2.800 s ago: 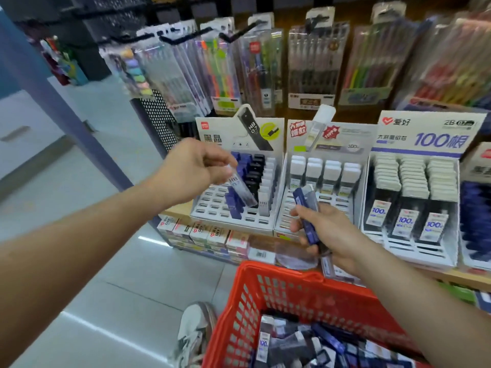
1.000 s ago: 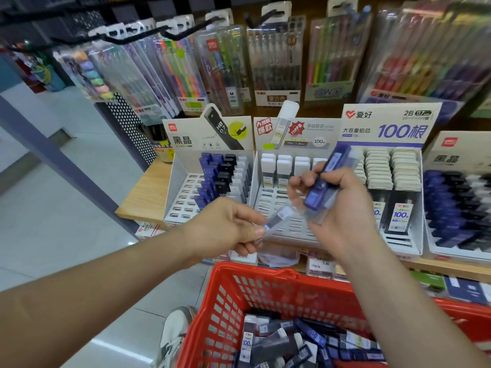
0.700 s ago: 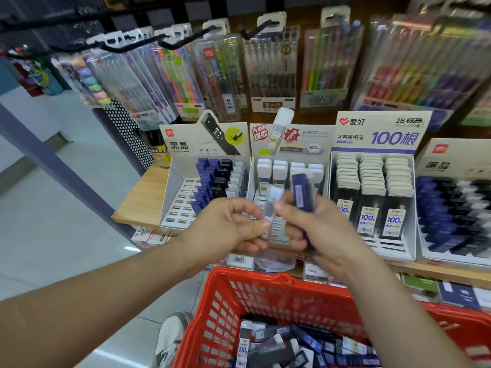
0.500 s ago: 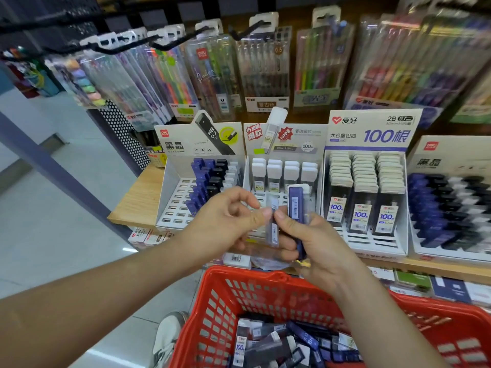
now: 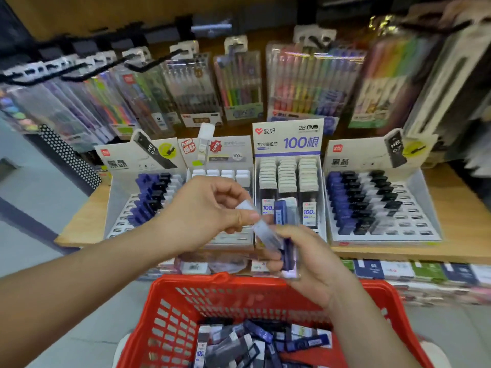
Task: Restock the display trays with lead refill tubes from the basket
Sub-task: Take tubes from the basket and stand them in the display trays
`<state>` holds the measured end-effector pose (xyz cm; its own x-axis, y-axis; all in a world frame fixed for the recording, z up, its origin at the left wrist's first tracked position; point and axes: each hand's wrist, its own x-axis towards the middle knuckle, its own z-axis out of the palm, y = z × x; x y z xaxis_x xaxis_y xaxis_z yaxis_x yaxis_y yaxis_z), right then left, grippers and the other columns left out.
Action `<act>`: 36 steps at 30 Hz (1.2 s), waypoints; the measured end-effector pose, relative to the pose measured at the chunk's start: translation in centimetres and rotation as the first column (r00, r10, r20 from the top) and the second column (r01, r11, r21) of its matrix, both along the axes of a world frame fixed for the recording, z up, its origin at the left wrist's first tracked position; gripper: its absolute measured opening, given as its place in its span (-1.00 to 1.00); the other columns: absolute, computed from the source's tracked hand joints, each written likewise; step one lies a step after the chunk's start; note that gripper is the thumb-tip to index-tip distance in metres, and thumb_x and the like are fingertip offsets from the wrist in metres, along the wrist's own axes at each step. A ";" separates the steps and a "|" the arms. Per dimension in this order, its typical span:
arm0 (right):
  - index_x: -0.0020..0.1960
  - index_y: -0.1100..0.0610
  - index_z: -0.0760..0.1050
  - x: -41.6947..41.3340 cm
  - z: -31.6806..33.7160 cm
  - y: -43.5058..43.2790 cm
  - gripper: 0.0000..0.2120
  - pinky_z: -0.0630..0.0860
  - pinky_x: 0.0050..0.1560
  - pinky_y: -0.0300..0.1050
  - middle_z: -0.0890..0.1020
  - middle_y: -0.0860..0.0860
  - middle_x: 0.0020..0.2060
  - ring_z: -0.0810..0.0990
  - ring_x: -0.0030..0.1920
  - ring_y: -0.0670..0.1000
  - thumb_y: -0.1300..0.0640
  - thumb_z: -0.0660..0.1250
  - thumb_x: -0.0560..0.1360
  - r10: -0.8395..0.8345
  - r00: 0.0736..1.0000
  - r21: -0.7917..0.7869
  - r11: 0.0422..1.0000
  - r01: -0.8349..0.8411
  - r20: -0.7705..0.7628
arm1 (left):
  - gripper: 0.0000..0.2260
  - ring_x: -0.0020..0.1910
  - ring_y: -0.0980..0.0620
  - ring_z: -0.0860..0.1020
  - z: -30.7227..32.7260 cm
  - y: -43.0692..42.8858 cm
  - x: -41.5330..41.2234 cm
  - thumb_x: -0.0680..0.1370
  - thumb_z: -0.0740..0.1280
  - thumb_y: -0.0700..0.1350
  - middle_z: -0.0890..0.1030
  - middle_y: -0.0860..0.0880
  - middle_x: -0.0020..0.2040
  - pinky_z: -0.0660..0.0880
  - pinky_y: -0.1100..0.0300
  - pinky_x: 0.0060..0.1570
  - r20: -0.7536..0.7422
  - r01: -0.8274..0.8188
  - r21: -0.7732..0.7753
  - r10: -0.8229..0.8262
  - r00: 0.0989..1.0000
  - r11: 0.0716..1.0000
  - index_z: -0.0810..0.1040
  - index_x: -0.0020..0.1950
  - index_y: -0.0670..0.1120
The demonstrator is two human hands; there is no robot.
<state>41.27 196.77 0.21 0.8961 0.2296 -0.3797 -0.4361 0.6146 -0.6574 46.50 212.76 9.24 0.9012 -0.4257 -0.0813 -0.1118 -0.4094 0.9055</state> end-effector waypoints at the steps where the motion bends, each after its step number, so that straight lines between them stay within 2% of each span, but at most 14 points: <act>1: 0.07 0.25 0.50 -0.4 0.2 -1.3 -0.86 0.28 -0.45 -0.22 0.50 0.05 -0.37 0.37 -0.42 -0.04 0.30 0.21 0.55 -0.040 0.999 0.028 0.999 0.041 -0.009 | -0.84 -0.45 0.08 0.52 0.2 -1.2 0.1 0.32 0.52 -0.23 0.59 -0.07 -0.39 0.53 0.29 -0.36 0.023 0.002 -0.003 -0.002 1.000 1.000 0.62 -0.15 -0.19; 4: 0.12 0.30 0.54 -1.5 0.8 -5.5 -0.80 0.46 -0.39 -0.14 0.64 0.14 -0.22 0.51 -0.33 0.02 0.37 0.18 0.57 -0.171 0.985 0.026 0.985 0.171 0.031 | -0.91 -0.41 0.07 0.52 0.4 -5.1 0.3 0.43 0.46 -0.27 0.59 -0.14 -0.31 0.53 0.23 -0.31 0.116 0.050 0.010 -0.051 0.992 0.999 0.63 -0.16 -0.10; 8: 0.20 0.23 0.55 -2.8 0.9 -10.4 -0.72 0.63 -0.29 -0.10 0.71 0.18 -0.04 0.71 -0.20 0.09 0.26 0.26 0.51 -0.284 0.954 0.016 0.959 0.283 0.099 | -0.84 -0.36 0.03 0.49 -0.1 -9.8 0.8 0.48 0.41 -0.29 0.55 -0.04 -0.33 0.51 0.13 -0.25 0.183 0.088 0.016 -0.089 0.979 0.996 0.59 -0.16 -0.02; 10: 0.14 0.22 0.54 -3.1 1.4 -11.5 -0.71 0.62 -0.35 -0.13 0.71 0.16 -0.14 0.70 -0.27 0.09 0.20 0.30 0.44 -0.323 0.940 -0.005 0.946 0.325 0.115 | -0.85 -0.35 -0.03 0.51 -0.4 -11.2 1.0 0.50 0.39 -0.27 0.57 -0.11 -0.31 0.51 0.05 -0.23 0.193 0.095 0.026 -0.098 0.976 0.995 0.58 -0.13 -0.01; 13: 0.08 0.20 0.51 -2.7 1.5 -11.3 -0.79 0.53 -0.50 -0.25 0.66 0.11 -0.31 0.65 -0.39 0.02 0.18 0.33 0.47 -0.375 0.922 -0.023 0.925 0.379 0.097 | -0.84 -0.37 -0.04 0.47 -1.0 -11.8 1.3 0.52 0.39 -0.21 0.53 -0.15 -0.33 0.45 0.10 -0.28 0.209 0.113 0.064 -0.124 0.970 0.992 0.61 -0.13 0.06; 16: 0.02 0.18 0.54 -2.5 0.9 -10.2 -0.89 0.47 -0.54 -0.26 0.64 0.14 -0.30 0.62 -0.37 0.03 0.18 0.37 0.50 -0.402 0.915 -0.016 0.915 0.403 0.044 | -0.83 -0.38 -0.06 0.47 -1.3 -11.7 1.4 0.49 0.42 -0.20 0.52 -0.13 -0.37 0.48 -0.04 -0.28 0.205 0.096 0.078 -0.110 0.973 0.992 0.66 -0.21 0.06; 19: 0.02 0.18 0.54 -3.0 0.5 -9.7 -0.81 0.46 -0.56 -0.28 0.67 0.18 -0.21 0.68 -0.29 0.09 0.16 0.39 0.43 -0.381 0.924 0.066 0.923 0.379 0.022 | -0.85 -0.37 -0.11 0.51 -1.4 -11.6 1.5 0.48 0.44 -0.22 0.44 -0.15 -0.36 0.54 -0.19 -0.22 0.217 0.064 0.092 -0.082 0.973 0.994 0.64 -0.19 0.04; 22: 0.17 0.24 0.50 -3.4 0.0 -10.0 -0.66 0.47 -0.54 -0.27 0.69 0.21 -0.14 0.70 -0.27 0.10 0.18 0.38 0.42 -0.381 0.924 0.042 0.924 0.380 0.032 | -0.84 -0.30 -0.23 0.59 -1.5 -11.4 1.7 0.47 0.44 -0.25 0.57 -0.28 -0.29 0.58 -0.08 -0.16 0.197 0.047 0.105 -0.068 0.978 0.993 0.59 -0.10 0.02; 24: 0.24 0.27 0.45 -3.5 -0.3 -10.5 -0.63 0.49 -0.50 -0.26 0.68 0.23 -0.11 0.68 -0.25 0.08 0.24 0.34 0.45 -0.393 0.918 0.052 0.919 0.391 0.050 | -0.83 -0.32 -0.11 0.62 -1.9 -10.9 2.1 0.48 0.42 -0.27 0.60 -0.09 -0.36 0.61 0.10 -0.20 0.200 0.020 0.125 -0.045 0.979 0.992 0.61 -0.11 0.00; 26: 0.15 0.26 0.47 -3.8 -0.6 -11.2 -0.71 0.51 -0.48 -0.26 0.66 0.22 -0.14 0.67 -0.24 0.08 0.28 0.34 0.43 -0.432 0.901 0.051 0.902 0.430 0.048 | -0.80 -0.33 0.00 0.63 -2.4 -10.3 2.5 0.50 0.39 -0.29 0.56 0.09 -0.42 0.57 0.21 -0.21 0.214 -0.007 0.156 -0.027 0.976 0.988 0.62 -0.13 0.02; 28: 0.07 0.21 0.47 -4.1 -0.8 -12.1 -0.82 0.49 -0.49 -0.27 0.64 0.19 -0.19 0.66 -0.26 0.06 0.31 0.32 0.47 -0.493 0.870 0.025 0.870 0.493 0.023 | -0.77 -0.29 -0.03 0.63 -3.2 -9.8 2.6 0.52 0.38 -0.27 0.58 0.05 -0.39 0.59 0.09 -0.15 0.252 -0.013 0.209 -0.041 0.967 0.978 0.62 -0.14 0.09; 30: 0.06 0.19 0.48 -4.3 -1.2 -13.2 -0.87 0.41 -0.53 -0.29 0.63 0.14 -0.22 0.60 -0.32 0.00 0.29 0.31 0.51 -0.557 0.830 -0.024 0.830 0.557 0.024 | -0.77 -0.29 -0.13 0.56 -3.7 -10.0 2.5 0.53 0.37 -0.23 0.56 -0.07 -0.34 0.54 0.03 -0.17 0.285 -0.004 0.247 -0.069 0.956 0.969 0.60 -0.15 0.14; 33: -0.03 0.13 0.49 -4.8 -2.1 -15.2 -0.97 0.24 -0.58 -0.33 0.60 0.06 -0.32 0.44 -0.45 -0.10 0.22 0.32 0.55 -0.670 0.742 -0.142 0.732 0.667 0.031 | -0.76 -0.36 -0.06 0.42 -4.0 -11.7 1.7 0.56 0.32 -0.22 0.48 -0.03 -0.32 0.44 0.14 -0.31 0.285 0.005 0.213 -0.068 0.956 0.977 0.57 -0.11 0.14; 36: -0.09 0.09 0.47 -5.4 -3.4 -16.4 -0.93 0.19 -0.57 -0.31 0.49 0.01 -0.39 0.32 -0.51 -0.12 0.17 0.33 0.58 -0.755 0.655 -0.196 0.642 0.741 0.004 | -0.80 -0.37 -0.02 0.41 -4.5 -14.1 0.7 0.60 0.26 -0.20 0.49 0.02 -0.29 0.40 0.21 -0.39 0.255 0.044 0.191 -0.093 0.962 0.981 0.56 -0.02 0.10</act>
<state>35.90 180.39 -3.19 0.7020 -0.5796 -0.4139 0.0742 0.6375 -0.7669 47.21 198.63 4.75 0.8705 -0.4870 0.0714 -0.3681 -0.5477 0.7513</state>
